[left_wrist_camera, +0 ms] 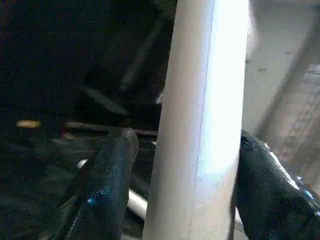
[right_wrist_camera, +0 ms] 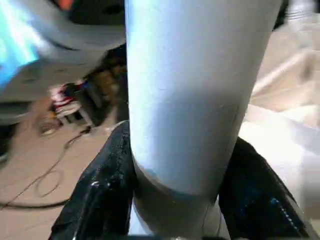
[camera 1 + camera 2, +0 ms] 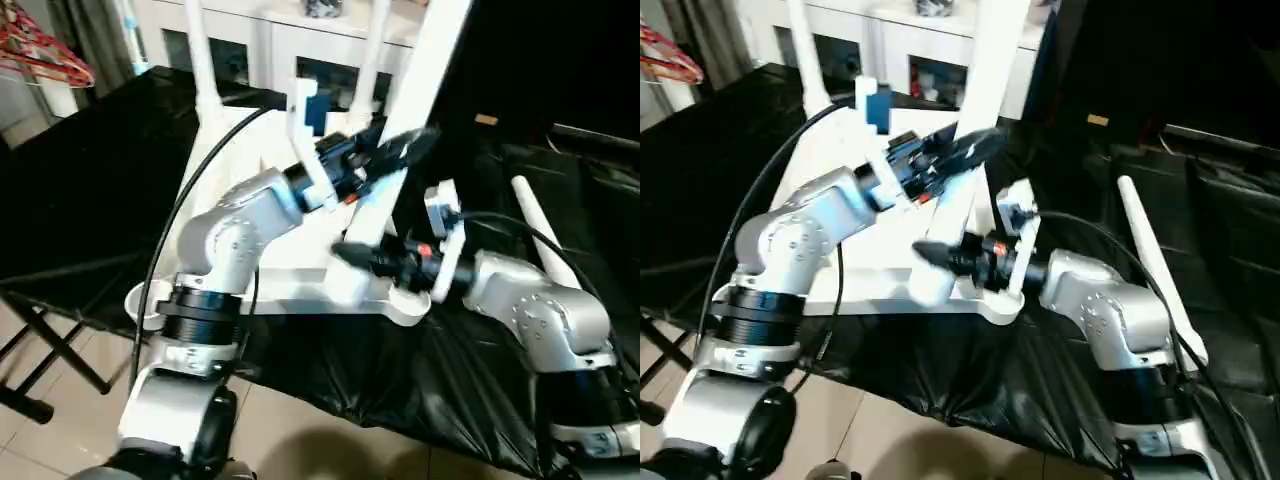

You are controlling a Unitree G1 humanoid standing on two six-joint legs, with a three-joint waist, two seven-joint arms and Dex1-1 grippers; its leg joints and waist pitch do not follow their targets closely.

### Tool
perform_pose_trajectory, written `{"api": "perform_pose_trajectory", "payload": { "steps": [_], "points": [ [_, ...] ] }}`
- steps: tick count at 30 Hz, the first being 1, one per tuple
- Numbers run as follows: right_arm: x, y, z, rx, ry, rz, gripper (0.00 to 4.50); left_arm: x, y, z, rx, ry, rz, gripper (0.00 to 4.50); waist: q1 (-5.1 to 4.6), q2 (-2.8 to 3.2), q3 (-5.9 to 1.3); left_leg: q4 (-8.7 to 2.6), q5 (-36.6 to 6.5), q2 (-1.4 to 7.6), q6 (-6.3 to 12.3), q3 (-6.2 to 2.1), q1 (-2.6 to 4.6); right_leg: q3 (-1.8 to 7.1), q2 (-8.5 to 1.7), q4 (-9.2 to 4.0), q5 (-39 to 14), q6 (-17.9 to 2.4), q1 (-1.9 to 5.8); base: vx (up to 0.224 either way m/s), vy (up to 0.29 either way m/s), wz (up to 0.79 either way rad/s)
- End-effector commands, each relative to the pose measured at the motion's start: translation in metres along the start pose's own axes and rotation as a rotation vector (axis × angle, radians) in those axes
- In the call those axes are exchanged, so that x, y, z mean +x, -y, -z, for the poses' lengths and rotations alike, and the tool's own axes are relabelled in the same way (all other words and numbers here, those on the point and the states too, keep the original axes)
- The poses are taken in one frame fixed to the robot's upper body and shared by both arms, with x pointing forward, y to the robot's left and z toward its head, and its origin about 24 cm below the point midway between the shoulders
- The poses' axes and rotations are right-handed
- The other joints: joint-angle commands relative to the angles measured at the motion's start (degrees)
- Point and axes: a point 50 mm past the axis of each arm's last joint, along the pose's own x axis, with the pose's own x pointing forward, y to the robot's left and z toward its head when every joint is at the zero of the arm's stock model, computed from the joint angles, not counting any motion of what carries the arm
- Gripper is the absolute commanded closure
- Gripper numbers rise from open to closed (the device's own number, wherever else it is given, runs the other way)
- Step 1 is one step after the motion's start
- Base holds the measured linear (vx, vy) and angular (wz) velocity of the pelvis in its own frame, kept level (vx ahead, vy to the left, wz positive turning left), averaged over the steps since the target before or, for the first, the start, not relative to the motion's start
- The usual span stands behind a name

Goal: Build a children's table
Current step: Pick table leg

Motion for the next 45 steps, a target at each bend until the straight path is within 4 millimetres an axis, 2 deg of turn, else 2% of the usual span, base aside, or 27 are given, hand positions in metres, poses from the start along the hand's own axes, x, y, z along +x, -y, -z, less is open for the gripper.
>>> {"api": "perform_pose_trajectory", "payload": {
  "steps": [1, 3, 5, 8, 9, 10, 12, 14, 16, 18, 20, 21, 25, 30, 31, 32, 37, 42, 45],
  "points": [
    [0.004, -0.005, -0.014, -0.073, 0.053, -0.006, 2.62, 0.006, -0.005, -0.005, 0.044, 0.009, -0.138, 1.84, -0.09, -0.49, -4.56, -3.63, -4.14, -0.68, 0.06, 0.84, -0.10, 1.21, -1.42, -3.12, -6.97, -9.52, 3.90, 0.000, 0.000, 0.00],
    [0.005, -0.005, -0.014, -0.074, 0.058, 0.000, 2.62, 0.008, -0.005, -0.006, 0.041, 0.037, -0.169, 1.84, -0.01, -0.45, -4.58, -3.61, -4.35, -0.67, 0.46, 0.88, -0.01, 1.23, -1.46, -3.18, -6.41, -9.91, 3.93, 0.000, 0.000, 0.00],
    [0.006, -0.005, -0.015, -0.080, 0.059, 0.008, 2.62, 0.009, -0.002, -0.005, 0.047, 0.046, -0.159, 2.18, -0.03, -0.47, -4.48, -3.68, -5.21, -0.71, 0.51, 0.90, -0.06, 1.21, -1.50, -3.32, -7.45, -9.82, 3.93, 0.000, 0.000, 0.00],
    [0.007, -0.005, -0.015, -0.090, 0.055, 0.013, 2.62, 0.010, 0.000, -0.003, 0.047, 0.049, -0.146, 2.28, -0.07, -0.48, -4.41, -3.75, -6.24, -0.66, 0.55, 0.92, 0.03, 1.24, -1.53, -3.54, -9.02, -9.42, 3.80, 0.000, 0.000, 0.00],
    [0.007, -0.004, -0.015, -0.105, 0.051, 0.027, 2.62, 0.009, 0.001, -0.004, 0.049, 0.056, -0.144, 2.56, -0.10, -0.47, -4.35, -3.77, -6.47, -0.70, 0.56, 0.90, -0.06, 1.25, -1.52, -3.58, -9.37, -9.12, 3.80, 0.000, 0.000, 0.00],
    [0.007, -0.004, -0.015, -0.113, 0.049, 0.035, 2.62, 0.009, 0.001, -0.004, 0.050, 0.060, -0.144, 2.56, -0.04, -0.44, -4.40, -3.74, -6.71, -0.66, 0.47, 0.93, 0.08, 1.24, -1.55, -3.68, -9.90, -8.99, 3.70, 0.000, 0.000, 0.00],
    [0.006, 0.000, -0.017, -0.105, 0.055, 0.060, 1.92, 0.007, 0.002, -0.005, 0.044, 0.072, -0.134, 2.64, -0.17, -0.55, -4.31, -3.83, -7.00, -0.69, 0.49, 0.91, -0.08, 1.23, -1.51, -3.68, -10.30, -8.84, 3.78, 0.000, 0.000, 0.00],
    [0.004, 0.001, -0.018, -0.090, 0.058, 0.058, 1.92, 0.006, 0.004, -0.005, 0.041, 0.085, -0.113, 2.66, -0.20, -0.48, -4.35, -3.81, -7.13, -0.63, 0.43, 0.89, -0.04, 1.23, -1.58, -3.68, -10.68, -8.82, 3.72, 0.000, 0.000, 0.00],
    [0.000, 0.000, -0.019, -0.094, 0.041, 0.015, 1.57, 0.004, 0.007, -0.006, 0.029, 0.099, -0.057, 2.68, -0.15, -0.44, -4.35, -3.79, -7.21, -0.61, 0.63, 0.93, 0.09, 1.25, -1.50, -3.70, -10.67, -8.85, 3.61, 0.000, 0.000, 0.00],
    [-0.004, 0.000, -0.020, -0.097, 0.014, -0.028, 1.45, 0.004, 0.009, -0.006, 0.031, 0.096, -0.021, 2.68, -0.04, -0.35, -4.47, -3.67, -6.88, -0.58, 0.95, 0.99, 0.25, 1.29, -1.42, -3.59, -8.97, -9.33, 3.58, 0.000, 0.000, 0.00],
    [-0.005, 0.000, -0.020, -0.095, 0.009, -0.037, 1.43, 0.003, 0.010, -0.006, 0.030, 0.095, -0.011, 2.68, -0.03, -0.42, -4.48, -3.59, -6.43, -0.58, 1.29, 1.04, 0.28, 1.35, -1.35, -3.34, -7.04, -10.13, 3.61, 0.000, 0.000, 0.00],
    [-0.007, 0.000, -0.019, -0.091, -0.004, -0.055, 1.43, 0.003, 0.011, -0.006, 0.029, 0.095, 0.008, 2.68, -0.12, -0.47, -4.39, -3.67, -6.22, -0.65, 1.48, 1.00, 0.05, 1.28, -1.35, -3.30, -6.56, -10.52, 3.75, 0.000, 0.000, 0.00],
    [-0.010, 0.001, -0.018, -0.065, -0.053, -0.102, 1.43, 0.002, 0.021, -0.006, 0.032, 0.101, 0.103, 2.68, -0.13, -0.50, -4.41, -3.65, -6.46, -0.52, 1.73, 0.98, 0.04, 1.26, -1.53, -3.30, -7.53, -11.08, 3.80, 0.000, 0.000, 0.00],
    [-0.011, 0.001, -0.016, -0.056, -0.088, -0.133, 1.43, 0.001, 0.026, -0.004, 0.025, 0.087, 0.159, 2.68, -0.14, -0.59, -4.33, -3.63, -7.05, -0.56, 1.60, 1.03, 0.05, 1.28, -1.54, -3.50, -9.24, -10.61, 3.78, 0.000, 0.000, 0.00],
    [-0.011, 0.001, -0.016, -0.054, -0.093, -0.138, 1.43, 0.001, 0.027, -0.004, 0.024, 0.080, 0.175, 2.68, -0.18, -1.04, -4.31, -3.63, -7.21, -0.52, 1.57, 1.09, 0.05, 1.27, -1.55, -3.60, -9.94, -10.42, 3.74, 0.000, 0.000, 0.00],
    [-0.011, 0.001, -0.016, -0.050, -0.099, -0.146, 1.43, 0.001, 0.029, -0.003, 0.026, 0.072, 0.188, 2.68, -0.11, -0.84, -4.25, -3.72, -7.32, -0.50, 1.37, 1.00, 0.00, 1.24, -1.62, -3.59, -11.05, -10.13, 3.76, 0.000, 0.000, 0.00],
    [-0.011, 0.002, -0.017, -0.047, -0.117, -0.166, 1.43, 0.001, 0.030, -0.001, 0.033, 0.050, 0.212, 2.69, -0.17, -0.87, -4.27, -3.66, -6.96, -0.48, 1.38, 1.03, 0.03, 1.29, -1.57, -3.66, -11.51, -9.56, 3.62, 0.000, 0.000, 0.00],
    [-0.011, 0.002, -0.019, -0.047, -0.118, -0.171, 1.43, 0.000, 0.029, 0.000, 0.037, 0.037, 0.223, 2.69, -0.16, -0.87, -4.40, -3.58, -5.99, -0.53, 1.42, 1.03, -0.02, 1.25, -1.50, -3.41, -9.76, -9.97, 3.71, 0.000, 0.000, 0.00],
    [-0.012, 0.002, -0.019, -0.046, -0.120, -0.177, 1.70, 0.000, 0.028, 0.000, 0.041, 0.029, 0.225, 2.69, -0.17, -0.81, -4.46, -3.52, -5.24, -0.54, 1.72, 1.06, 0.03, 1.26, -1.44, -3.20, -7.92, -10.69, 3.73, 0.000, 0.000, 0.00]
  ]
}}
